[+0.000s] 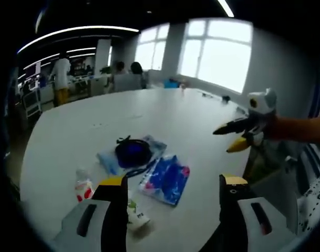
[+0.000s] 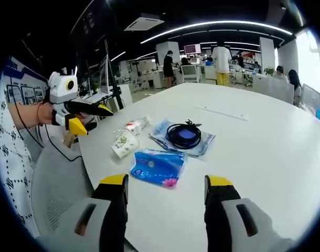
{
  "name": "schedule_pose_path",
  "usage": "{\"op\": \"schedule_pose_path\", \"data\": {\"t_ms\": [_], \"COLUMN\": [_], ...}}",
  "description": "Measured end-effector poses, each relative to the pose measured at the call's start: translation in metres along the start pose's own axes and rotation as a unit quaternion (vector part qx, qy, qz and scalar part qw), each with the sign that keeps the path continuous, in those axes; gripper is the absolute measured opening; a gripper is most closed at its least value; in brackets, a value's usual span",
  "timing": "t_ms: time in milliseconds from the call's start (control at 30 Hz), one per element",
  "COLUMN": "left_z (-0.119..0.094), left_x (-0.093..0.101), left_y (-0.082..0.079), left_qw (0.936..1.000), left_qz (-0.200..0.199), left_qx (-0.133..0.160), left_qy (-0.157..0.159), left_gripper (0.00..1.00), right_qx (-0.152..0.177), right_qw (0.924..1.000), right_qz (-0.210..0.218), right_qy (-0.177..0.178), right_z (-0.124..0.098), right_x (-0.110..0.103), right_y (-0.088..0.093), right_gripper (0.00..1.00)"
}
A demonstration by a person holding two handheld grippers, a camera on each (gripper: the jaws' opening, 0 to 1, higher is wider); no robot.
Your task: Arrange the tabletop items into an orderly group along one side of the table until the central work area is clear of visible clutter.
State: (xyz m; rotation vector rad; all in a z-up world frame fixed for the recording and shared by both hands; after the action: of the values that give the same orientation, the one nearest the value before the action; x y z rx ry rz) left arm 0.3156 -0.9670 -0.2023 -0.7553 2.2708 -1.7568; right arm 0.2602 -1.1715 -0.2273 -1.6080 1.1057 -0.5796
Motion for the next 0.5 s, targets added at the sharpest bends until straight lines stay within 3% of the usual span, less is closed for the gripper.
{"op": "schedule_pose_path", "data": {"t_ms": [500], "left_z": [0.016], "left_x": [0.005], "left_y": [0.012], "left_qw": [0.9986], "left_qz": [0.034], "left_qx": [-0.034], "left_qy": [-0.024], "left_gripper": [0.6], "right_qx": [0.004], "right_qw": [1.0], "right_qz": [-0.001], "right_qy": [-0.002], "right_z": [0.007], "right_x": [0.0], "right_y": [-0.002], "right_gripper": [0.52]}}
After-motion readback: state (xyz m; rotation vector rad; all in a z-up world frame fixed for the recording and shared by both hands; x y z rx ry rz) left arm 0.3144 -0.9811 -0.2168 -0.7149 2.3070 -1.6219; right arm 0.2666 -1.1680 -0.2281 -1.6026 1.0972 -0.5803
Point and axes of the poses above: the point that each gripper's makers call its tool centre point, and the gripper's own axes: z roughly forward along the fingers, x roughly to its right, y roughly out of its underside, the point moved 3 cm from there along -z, roughly backward along the fingers, and after that the axes turned 12 degrees about x, right-handed, at the moved point
